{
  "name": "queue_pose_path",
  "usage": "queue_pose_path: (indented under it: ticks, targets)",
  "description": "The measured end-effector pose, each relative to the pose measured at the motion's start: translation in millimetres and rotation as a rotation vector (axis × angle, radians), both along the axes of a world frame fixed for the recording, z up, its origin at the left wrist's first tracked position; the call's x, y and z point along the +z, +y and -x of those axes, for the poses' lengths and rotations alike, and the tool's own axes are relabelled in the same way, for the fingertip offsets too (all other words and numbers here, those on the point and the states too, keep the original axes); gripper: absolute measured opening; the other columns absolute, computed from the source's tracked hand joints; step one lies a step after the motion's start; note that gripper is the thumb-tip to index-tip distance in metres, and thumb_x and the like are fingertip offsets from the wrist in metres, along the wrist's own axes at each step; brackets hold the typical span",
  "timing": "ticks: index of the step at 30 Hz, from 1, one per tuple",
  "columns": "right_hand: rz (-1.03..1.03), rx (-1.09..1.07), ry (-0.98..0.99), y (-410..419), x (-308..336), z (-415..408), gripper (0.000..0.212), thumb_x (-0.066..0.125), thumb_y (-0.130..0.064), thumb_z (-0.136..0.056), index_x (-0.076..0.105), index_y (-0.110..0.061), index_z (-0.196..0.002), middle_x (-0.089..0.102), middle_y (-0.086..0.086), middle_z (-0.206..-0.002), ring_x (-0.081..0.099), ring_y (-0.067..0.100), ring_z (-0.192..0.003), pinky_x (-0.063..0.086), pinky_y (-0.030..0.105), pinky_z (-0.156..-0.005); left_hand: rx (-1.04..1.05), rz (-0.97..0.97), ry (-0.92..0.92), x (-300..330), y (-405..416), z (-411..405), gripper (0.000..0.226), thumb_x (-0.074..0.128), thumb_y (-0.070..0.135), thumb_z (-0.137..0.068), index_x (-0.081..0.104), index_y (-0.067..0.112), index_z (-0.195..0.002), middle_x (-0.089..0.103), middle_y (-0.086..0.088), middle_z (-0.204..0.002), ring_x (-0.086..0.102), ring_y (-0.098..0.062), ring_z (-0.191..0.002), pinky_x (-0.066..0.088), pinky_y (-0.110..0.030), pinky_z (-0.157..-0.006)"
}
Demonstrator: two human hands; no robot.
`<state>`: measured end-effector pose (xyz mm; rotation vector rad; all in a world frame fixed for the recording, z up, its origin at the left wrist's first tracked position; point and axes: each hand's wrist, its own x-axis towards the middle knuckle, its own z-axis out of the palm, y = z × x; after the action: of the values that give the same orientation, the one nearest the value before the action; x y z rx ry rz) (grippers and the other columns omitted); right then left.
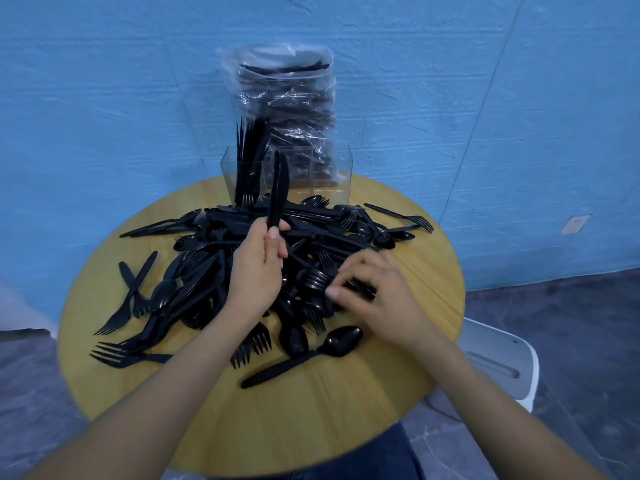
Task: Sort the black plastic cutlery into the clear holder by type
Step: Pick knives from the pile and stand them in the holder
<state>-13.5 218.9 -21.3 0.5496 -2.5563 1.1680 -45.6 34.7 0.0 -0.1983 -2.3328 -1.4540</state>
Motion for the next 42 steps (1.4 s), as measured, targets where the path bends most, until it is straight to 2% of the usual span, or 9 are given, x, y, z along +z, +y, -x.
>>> queue_pose_path:
  ticks: [3,7,14,18,21,25,31,37,42]
  targets:
    - [-0.030,-0.223,0.018,1.4,11.6,28.9,0.022,0.058,-0.034,-0.091,0.066,-0.021,-0.107,0.056,-0.005,-0.108,0.043,0.016,-0.109,0.036,0.028,-0.095,0.011,-0.018,-0.043,0.8,1.9,6.6,0.023,0.030,0.020,-0.103,0.053,0.019,-0.106,0.049,0.008,-0.069,0.046,0.000,-0.056,0.039,-0.008,-0.057]
    - [-0.359,-0.266,-0.223,-3.9,16.3,62.4,0.053,0.051,-0.040,-0.095,0.040,-0.014,-0.141,0.045,0.007,-0.138,0.034,0.029,-0.129,0.032,0.036,-0.103,0.018,-0.045,-0.087,0.0,5.0,14.2,0.023,0.030,0.021,-0.102,0.053,0.021,-0.105,0.049,0.007,-0.068,0.044,-0.003,-0.058,0.039,-0.009,-0.056]
    - [-0.419,-0.203,-0.230,-8.0,26.6,73.2,0.037,0.055,-0.033,-0.094,0.058,-0.010,-0.123,0.059,0.010,-0.119,0.044,0.030,-0.116,0.041,0.038,-0.093,0.017,-0.077,-0.101,1.7,3.2,19.0,0.024,0.030,0.019,-0.102,0.054,0.020,-0.104,0.050,0.006,-0.069,0.044,-0.005,-0.058,0.039,-0.010,-0.053]
    - [-0.298,-0.197,-0.149,-2.3,30.7,68.7,0.016,0.055,-0.027,-0.095,0.055,-0.016,-0.083,0.048,-0.001,-0.082,0.046,0.024,-0.090,0.033,0.031,-0.070,0.025,-0.117,-0.112,2.0,0.7,21.7,0.024,0.030,0.022,-0.102,0.054,0.023,-0.102,0.050,0.008,-0.069,0.044,-0.002,-0.057,0.040,-0.016,-0.059]
    - [-0.230,-0.192,-0.122,-1.4,34.4,63.9,0.025,0.054,-0.025,-0.096,0.043,-0.023,-0.073,0.045,-0.003,-0.077,0.042,0.019,-0.082,0.030,0.031,-0.066,0.017,-0.124,-0.118,2.7,1.9,21.0,0.024,0.030,0.022,-0.102,0.054,0.023,-0.102,0.050,0.008,-0.069,0.044,-0.001,-0.056,0.039,-0.015,-0.059]
    - [-0.141,-0.199,-0.124,-3.3,40.9,56.6,0.039,0.049,-0.025,-0.098,0.036,-0.017,-0.062,0.039,-0.003,-0.061,0.037,0.011,-0.057,0.026,0.025,-0.052,0.000,-0.140,-0.113,3.8,2.2,20.4,0.024,0.030,0.022,-0.102,0.054,0.025,-0.100,0.049,0.008,-0.069,0.044,-0.001,-0.055,0.040,-0.015,-0.058]
    - [0.144,-0.133,-0.247,-15.4,51.9,45.1,0.025,0.047,-0.021,-0.099,0.048,-0.026,-0.074,0.056,-0.007,-0.071,0.049,0.002,-0.060,0.036,0.009,-0.052,-0.021,-0.182,-0.122,10.2,3.0,17.3,0.025,0.030,0.022,-0.102,0.053,0.028,-0.094,0.049,0.006,-0.069,0.043,-0.004,-0.056,0.040,-0.017,-0.056]
    - [0.710,-0.043,-0.490,-36.9,51.9,37.9,0.010,0.049,-0.008,-0.097,0.054,-0.013,-0.090,0.058,0.001,-0.068,0.049,0.007,-0.054,0.041,0.019,-0.050,-0.034,-0.276,-0.131,20.2,1.7,9.8,0.026,0.030,0.021,-0.102,0.054,0.026,-0.092,0.049,0.004,-0.069,0.043,-0.006,-0.056,0.040,-0.023,-0.056]
    - [0.700,-0.022,-0.496,-51.2,56.4,32.6,0.010,0.045,-0.008,-0.098,0.047,-0.011,-0.088,0.056,0.001,-0.066,0.044,0.008,-0.050,0.035,0.020,-0.047,-0.020,-0.341,-0.157,25.9,0.2,7.8,0.027,0.030,0.020,-0.103,0.055,0.023,-0.092,0.049,0.003,-0.069,0.043,-0.006,-0.054,0.040,-0.023,-0.055]
